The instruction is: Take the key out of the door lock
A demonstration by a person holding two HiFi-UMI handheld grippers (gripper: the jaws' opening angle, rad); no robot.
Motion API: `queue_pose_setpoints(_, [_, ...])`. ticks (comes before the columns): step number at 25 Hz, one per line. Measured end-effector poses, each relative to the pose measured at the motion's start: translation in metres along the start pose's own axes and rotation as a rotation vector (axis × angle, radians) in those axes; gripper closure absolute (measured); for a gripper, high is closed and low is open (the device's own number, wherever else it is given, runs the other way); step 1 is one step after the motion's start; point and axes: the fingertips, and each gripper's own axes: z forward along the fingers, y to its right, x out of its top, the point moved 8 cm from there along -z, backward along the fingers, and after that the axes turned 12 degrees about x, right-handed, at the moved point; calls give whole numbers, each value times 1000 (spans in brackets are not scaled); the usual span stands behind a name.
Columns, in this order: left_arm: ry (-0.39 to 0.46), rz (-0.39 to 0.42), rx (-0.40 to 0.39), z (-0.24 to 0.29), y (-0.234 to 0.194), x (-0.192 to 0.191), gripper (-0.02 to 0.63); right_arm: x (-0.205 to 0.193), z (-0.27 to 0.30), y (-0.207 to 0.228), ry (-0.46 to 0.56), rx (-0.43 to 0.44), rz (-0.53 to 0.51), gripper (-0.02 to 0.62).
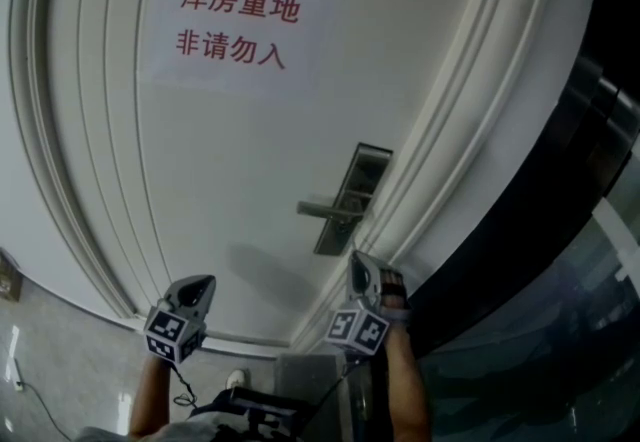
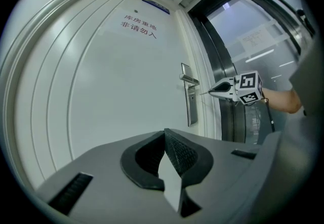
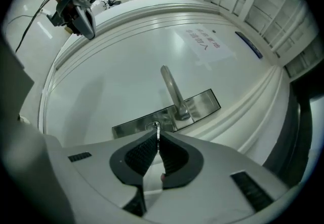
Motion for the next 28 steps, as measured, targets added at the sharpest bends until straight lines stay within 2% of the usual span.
queue_pose_setpoints(6, [-5, 6, -16, 2, 3, -1, 598, -7, -20, -4, 34, 24, 187, 574])
queue_pose_setpoints(13, [-5, 9, -32, 5, 6, 0, 598, -25, -42, -16, 124, 24, 612, 574])
queue_pose_setpoints(18, [-7, 7, -35, 5, 5, 1, 598, -35, -57, -28, 166, 31, 838, 575])
queue_pose_setpoints(22, [-11, 3, -39, 5, 8, -1, 598, -38, -67, -36, 179, 14, 928, 575])
queue_pose_setpoints(28, [-5, -5, -43, 4, 11, -1, 597, -29, -79, -53, 227, 29, 996, 575])
